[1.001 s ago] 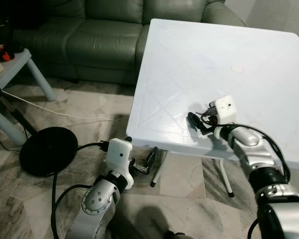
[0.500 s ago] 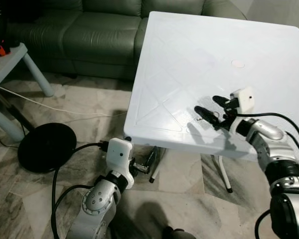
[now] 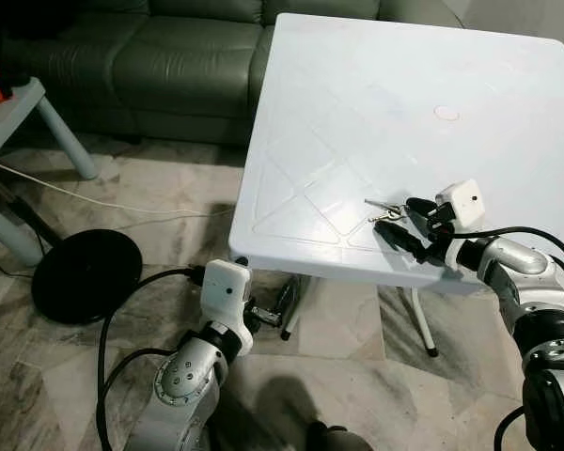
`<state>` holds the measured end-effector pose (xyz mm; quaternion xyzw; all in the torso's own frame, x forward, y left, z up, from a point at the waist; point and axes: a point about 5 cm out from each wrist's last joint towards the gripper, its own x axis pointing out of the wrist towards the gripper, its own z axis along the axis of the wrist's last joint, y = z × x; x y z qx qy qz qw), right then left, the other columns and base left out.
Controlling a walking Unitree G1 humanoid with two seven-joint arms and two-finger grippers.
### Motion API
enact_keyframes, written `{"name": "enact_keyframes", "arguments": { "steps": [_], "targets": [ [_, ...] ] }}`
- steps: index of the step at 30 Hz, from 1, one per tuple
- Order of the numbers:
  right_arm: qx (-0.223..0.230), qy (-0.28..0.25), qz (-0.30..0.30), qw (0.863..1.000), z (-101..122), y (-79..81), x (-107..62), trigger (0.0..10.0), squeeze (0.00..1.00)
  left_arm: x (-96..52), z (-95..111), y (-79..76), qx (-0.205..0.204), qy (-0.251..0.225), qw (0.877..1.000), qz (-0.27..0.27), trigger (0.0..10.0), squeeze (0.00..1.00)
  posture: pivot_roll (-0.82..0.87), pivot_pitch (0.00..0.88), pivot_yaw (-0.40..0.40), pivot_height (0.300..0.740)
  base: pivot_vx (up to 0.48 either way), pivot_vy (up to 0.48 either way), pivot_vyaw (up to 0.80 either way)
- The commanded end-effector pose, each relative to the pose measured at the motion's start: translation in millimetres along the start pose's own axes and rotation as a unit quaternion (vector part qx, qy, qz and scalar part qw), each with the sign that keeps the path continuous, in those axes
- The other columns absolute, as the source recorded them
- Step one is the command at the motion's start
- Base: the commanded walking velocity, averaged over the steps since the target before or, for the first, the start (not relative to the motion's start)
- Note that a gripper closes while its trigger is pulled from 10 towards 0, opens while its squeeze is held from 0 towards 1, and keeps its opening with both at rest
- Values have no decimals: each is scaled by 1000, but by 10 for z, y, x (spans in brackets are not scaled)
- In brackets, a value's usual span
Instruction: Hang keys on a hook
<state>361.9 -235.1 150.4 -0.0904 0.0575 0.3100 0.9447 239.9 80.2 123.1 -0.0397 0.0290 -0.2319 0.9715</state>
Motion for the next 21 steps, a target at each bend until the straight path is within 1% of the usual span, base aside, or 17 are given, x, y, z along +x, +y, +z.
{"name": "enact_keyframes", "arguments": {
  "steps": [1,13,15,21],
  "targets": [
    [-1,9,-2,1000,-55,-31,-68,0,0,-13,12,-29,1,1,1000,-2,10000,0,0,238,-42,740,0,0,0],
    [4,0,-16,1000,-33,-70,-84,0,0,-18,6,-57,0,2,1000,-2,10000,0,-1,242,-44,740,0,0,0],
    [12,-5,-18,1000,-33,-74,-85,0,0,-21,-1,-60,0,3,1000,-2,10000,0,-2,243,-44,740,0,0,0],
    [16,-12,-27,999,-18,-92,-90,0,0,-30,-5,-66,-1,4,1000,-2,10000,0,0,245,-44,740,0,0,0]
  ]
}}
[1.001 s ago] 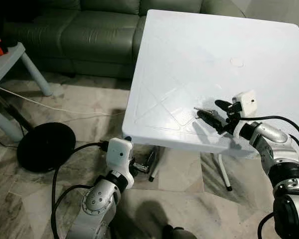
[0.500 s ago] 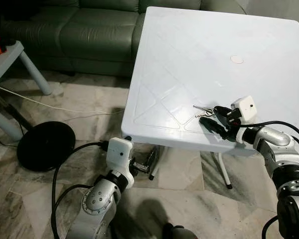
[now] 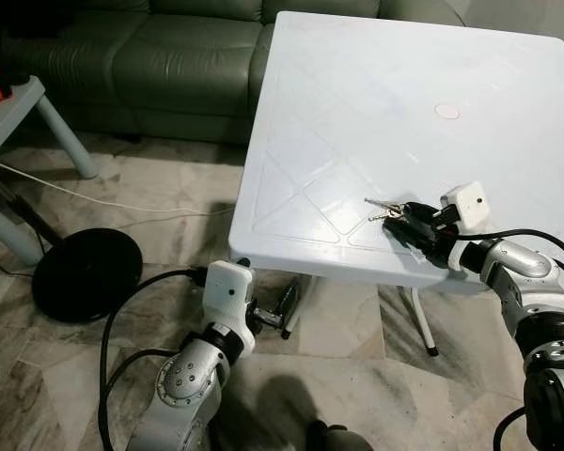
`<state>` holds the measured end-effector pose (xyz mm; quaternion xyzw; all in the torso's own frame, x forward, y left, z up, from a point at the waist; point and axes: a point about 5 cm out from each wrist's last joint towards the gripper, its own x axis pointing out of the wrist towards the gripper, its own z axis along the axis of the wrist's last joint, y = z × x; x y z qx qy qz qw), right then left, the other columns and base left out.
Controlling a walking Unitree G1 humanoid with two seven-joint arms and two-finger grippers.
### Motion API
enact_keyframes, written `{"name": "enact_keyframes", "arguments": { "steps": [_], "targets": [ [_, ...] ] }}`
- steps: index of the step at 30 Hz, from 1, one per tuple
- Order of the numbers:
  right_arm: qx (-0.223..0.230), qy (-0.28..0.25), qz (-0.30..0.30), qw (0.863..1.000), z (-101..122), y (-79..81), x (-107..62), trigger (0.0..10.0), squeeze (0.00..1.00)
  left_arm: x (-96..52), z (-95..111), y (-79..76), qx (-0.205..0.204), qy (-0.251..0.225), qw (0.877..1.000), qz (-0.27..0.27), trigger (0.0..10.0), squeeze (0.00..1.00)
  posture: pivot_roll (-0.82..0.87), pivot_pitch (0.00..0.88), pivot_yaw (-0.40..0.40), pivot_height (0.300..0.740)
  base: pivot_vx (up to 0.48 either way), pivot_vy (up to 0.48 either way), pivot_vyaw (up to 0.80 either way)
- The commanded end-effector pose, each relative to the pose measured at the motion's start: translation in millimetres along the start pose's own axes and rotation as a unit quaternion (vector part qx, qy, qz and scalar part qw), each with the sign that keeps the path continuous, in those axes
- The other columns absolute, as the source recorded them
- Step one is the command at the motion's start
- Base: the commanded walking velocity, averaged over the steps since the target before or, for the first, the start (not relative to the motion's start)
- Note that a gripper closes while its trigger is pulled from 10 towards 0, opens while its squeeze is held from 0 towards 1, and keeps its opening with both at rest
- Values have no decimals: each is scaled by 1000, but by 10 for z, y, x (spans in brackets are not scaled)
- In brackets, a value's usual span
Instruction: Hang keys on a hook
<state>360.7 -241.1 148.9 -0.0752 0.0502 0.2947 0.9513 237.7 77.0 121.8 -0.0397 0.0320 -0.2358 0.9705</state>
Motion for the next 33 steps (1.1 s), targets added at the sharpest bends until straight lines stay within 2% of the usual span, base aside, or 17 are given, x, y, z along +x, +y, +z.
{"name": "enact_keyframes", "arguments": {
  "steps": [1,30,32,33],
  "targets": [
    [3,-2,-11,1000,14,-57,-47,0,0,-27,11,-29,-1,1,1000,2,10000,0,0,245,-44,740,0,0,0],
    [-1,-20,-23,1000,84,-97,-48,0,0,-36,-2,-58,-4,5,1000,1,10000,0,2,243,-47,740,0,0,0],
    [4,-28,-20,999,100,-98,-49,0,0,-34,-3,-60,-4,4,1000,1,10000,0,2,241,-47,740,0,0,0],
    [21,-46,-25,998,132,-107,-42,0,0,-33,-3,-61,-3,4,1000,1,10000,0,2,241,-47,740,0,0,0]
  ]
}}
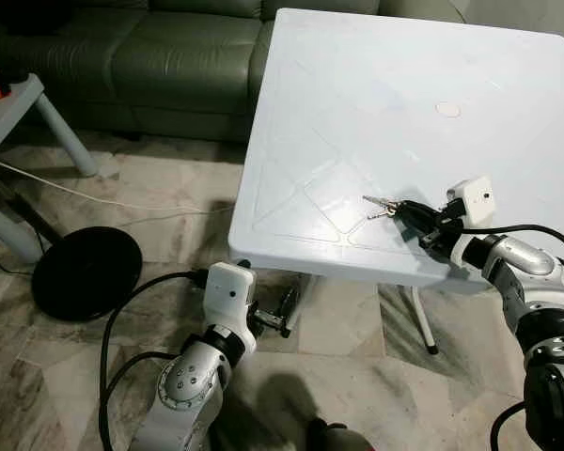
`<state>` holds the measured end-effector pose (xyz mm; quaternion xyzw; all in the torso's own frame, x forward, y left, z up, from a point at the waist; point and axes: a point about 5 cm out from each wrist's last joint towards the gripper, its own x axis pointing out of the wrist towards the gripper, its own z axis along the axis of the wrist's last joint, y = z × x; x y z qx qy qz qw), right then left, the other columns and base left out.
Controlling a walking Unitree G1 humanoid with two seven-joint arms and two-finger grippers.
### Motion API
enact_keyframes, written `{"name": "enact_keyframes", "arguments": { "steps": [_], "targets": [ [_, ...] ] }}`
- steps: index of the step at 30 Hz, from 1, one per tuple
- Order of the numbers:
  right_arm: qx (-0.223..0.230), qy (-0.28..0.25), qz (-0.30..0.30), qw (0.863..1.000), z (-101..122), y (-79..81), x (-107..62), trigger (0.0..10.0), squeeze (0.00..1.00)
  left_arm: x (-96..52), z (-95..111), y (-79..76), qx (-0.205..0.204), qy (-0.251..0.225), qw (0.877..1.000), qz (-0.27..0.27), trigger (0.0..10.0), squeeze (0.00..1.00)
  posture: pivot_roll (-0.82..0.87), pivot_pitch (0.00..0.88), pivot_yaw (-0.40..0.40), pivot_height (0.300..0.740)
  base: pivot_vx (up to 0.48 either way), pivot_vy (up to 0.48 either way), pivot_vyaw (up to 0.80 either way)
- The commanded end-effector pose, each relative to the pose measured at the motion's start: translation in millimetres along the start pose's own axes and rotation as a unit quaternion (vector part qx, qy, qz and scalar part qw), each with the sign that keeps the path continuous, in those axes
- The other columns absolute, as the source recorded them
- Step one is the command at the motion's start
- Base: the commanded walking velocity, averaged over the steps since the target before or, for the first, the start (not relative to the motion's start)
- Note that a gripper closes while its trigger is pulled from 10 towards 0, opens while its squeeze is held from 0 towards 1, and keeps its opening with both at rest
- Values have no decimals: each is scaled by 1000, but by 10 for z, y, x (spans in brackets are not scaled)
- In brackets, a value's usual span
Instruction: Hang keys on a hook
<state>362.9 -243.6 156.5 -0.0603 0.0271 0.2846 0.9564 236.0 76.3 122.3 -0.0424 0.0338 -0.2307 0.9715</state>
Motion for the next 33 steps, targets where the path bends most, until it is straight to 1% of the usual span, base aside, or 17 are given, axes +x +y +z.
{"name": "enact_keyframes", "arguments": {
  "steps": [1,2,3,4,8,13,17,20,22,23,24,25,26,27,29,31,33],
  "targets": [
    [30,-31,-27,999,84,-79,-19,2588,0,-21,-4,-48,-1,3,1000,-4,10000,0,5,238,-52,740,0,0,0],
    [51,-42,-36,997,102,-88,-5,6980,0,-21,-2,-48,-1,2,1000,-4,10000,0,5,238,-52,740,0,0,0],
    [65,-48,-42,996,113,-93,5,6980,0,-21,0,-48,-2,2,1000,-3,10000,0,5,238,-52,740,0,0,0],
    [89,-75,-49,992,139,-89,18,10000,0,-17,4,-44,-3,0,1000,-3,10000,0,6,237,-51,740,0,0,0],
    [97,-95,-58,989,126,-39,50,10000,0,-2,8,-46,-3,-1,1000,-3,10000,0,4,227,-50,740,0,0,0],
    [99,-92,-50,990,70,21,66,10000,0,4,11,-52,-3,-2,1000,-5,10000,0,4,227,-50,740,0,0,0],
    [116,-102,-59,986,92,-11,49,10000,0,11,6,-64,-4,-3,1000,-8,10000,0,0,216,-49,740,0,0,0],
    [109,-103,-55,987,114,-7,55,10000,0,11,3,-68,-2,-3,1000,-9,10000,0,-1,212,-49,740,0,0,0],
    [84,-83,-52,992,80,18,64,10000,0,12,4,-71,-3,-3,1000,-9,10000,0,-3,212,-50,740,0,0,0],
    [42,-54,-44,997,15,65,67,10000,0,13,3,-74,-3,-3,1000,-10,10000,0,-3,212,-50,740,0,0,0],
    [42,-54,-44,997,15,65,67,10000,0,13,3,-74,-3,-3,1000,-10,10000,0,-3,212,-50,740,0,0,0],
    [-16,-7,-26,1000,-112,148,70,10000,0,15,4,-77,-3,-4,1000,-10,10000,0,-3,212,-50,740,0,0,0],
    [-31,10,-20,999,-163,177,68,10000,0,15,5,-78,-3,-4,1000,-10,10000,0,-3,212,-50,740,0,0,0],
    [-31,10,-20,999,-163,177,68,10000,0,15,5,-78,-3,-4,1000,-10,10000,0,-3,212,-50,740,0,0,0],
    [-65,39,-3,997,-248,224,51,10000,0,16,11,-80,-3,-5,1000,-9,10000,0,0,217,-54,740,0,0,0],
    [-83,57,10,995,-303,254,35,10000,0,9,11,-76,-4,-5,1000,-7,10000,0,0,217,-54,740,0,0,0],
    [-79,56,9,995,-301,252,35,10000,0,4,8,-74,-4,-5,1000,-6,10000,0,0,217,-54,740,0,0,0]
  ]
}}
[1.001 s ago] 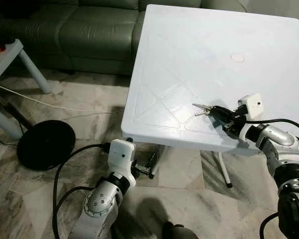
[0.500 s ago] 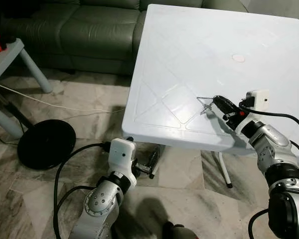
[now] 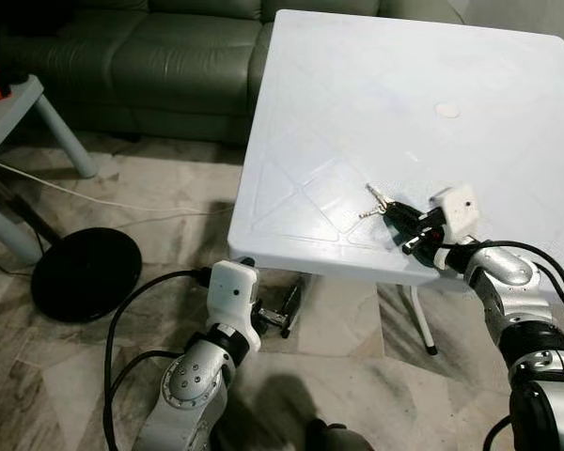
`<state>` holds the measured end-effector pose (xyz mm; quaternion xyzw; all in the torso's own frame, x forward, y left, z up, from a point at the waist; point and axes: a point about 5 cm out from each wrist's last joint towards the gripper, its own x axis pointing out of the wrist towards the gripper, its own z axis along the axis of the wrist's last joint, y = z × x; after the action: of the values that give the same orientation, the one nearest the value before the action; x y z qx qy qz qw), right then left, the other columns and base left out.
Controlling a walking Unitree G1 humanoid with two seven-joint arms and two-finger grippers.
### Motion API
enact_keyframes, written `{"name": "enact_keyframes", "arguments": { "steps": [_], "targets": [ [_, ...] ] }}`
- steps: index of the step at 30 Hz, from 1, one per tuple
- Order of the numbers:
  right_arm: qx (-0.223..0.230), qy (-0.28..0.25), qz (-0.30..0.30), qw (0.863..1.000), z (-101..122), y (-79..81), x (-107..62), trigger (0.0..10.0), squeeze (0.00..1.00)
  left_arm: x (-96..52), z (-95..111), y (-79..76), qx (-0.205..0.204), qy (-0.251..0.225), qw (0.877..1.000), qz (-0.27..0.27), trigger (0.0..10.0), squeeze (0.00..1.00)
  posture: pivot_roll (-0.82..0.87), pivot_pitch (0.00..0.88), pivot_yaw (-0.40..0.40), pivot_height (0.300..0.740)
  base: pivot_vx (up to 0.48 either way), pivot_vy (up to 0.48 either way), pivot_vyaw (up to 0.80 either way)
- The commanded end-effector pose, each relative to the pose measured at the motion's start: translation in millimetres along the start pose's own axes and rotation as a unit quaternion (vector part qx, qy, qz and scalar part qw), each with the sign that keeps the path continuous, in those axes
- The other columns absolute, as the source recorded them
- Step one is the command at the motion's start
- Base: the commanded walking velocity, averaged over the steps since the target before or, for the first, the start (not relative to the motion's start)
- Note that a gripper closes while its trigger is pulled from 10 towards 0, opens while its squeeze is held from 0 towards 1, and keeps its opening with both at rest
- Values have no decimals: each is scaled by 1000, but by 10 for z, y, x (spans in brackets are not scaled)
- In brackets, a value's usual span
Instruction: Hang keys on a hook
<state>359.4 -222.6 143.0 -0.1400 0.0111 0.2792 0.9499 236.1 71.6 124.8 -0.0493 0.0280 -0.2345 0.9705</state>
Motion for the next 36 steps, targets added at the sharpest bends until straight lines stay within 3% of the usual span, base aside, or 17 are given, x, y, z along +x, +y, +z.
{"name": "enact_keyframes", "arguments": {
  "steps": [1,3,4,5,11,12,24,36],
  "targets": [
    [7,46,14,999,-179,58,-55,10000,0,-26,-16,-31,1,3,1000,-1,10000,0,2,225,-54,740,0,0,0],
    [5,47,11,999,-172,46,-54,10000,0,-28,-17,-33,0,3,1000,-1,10000,0,1,226,-54,740,0,0,0],
    [7,43,10,999,-164,40,-55,10000,216,-26,-15,-34,0,3,1000,-1,10000,0,1,227,-54,740,0,0,0],
    [16,39,6,999,-158,27,-57,10000,1000,-27,-17,-35,0,3,1000,-1,10000,0,0,227,-52,740,0,0,0],
    [31,29,-3,999,-137,-6,-61,10000,1000,-25,-19,-41,-2,3,1000,-2,10000,0,-2,230,-54,740,0,0,0],
    [36,26,5,999,-134,-4,-67,10000,20,-24,-20,-43,-2,4,1000,-2,10000,0,-2,230,-54,740,0,0,0],
    [89,-23,6,996,-36,-70,-82,10000,0,-29,-26,-58,-4,5,1000,-3,10000,0,-2,235,-55,740,0,0,0],
    [82,-16,7,997,-40,-107,-120,10000,0,-22,-24,-67,-5,5,1000,-5,10000,0,-4,235,-55,740,0,0,0]
  ]
}}
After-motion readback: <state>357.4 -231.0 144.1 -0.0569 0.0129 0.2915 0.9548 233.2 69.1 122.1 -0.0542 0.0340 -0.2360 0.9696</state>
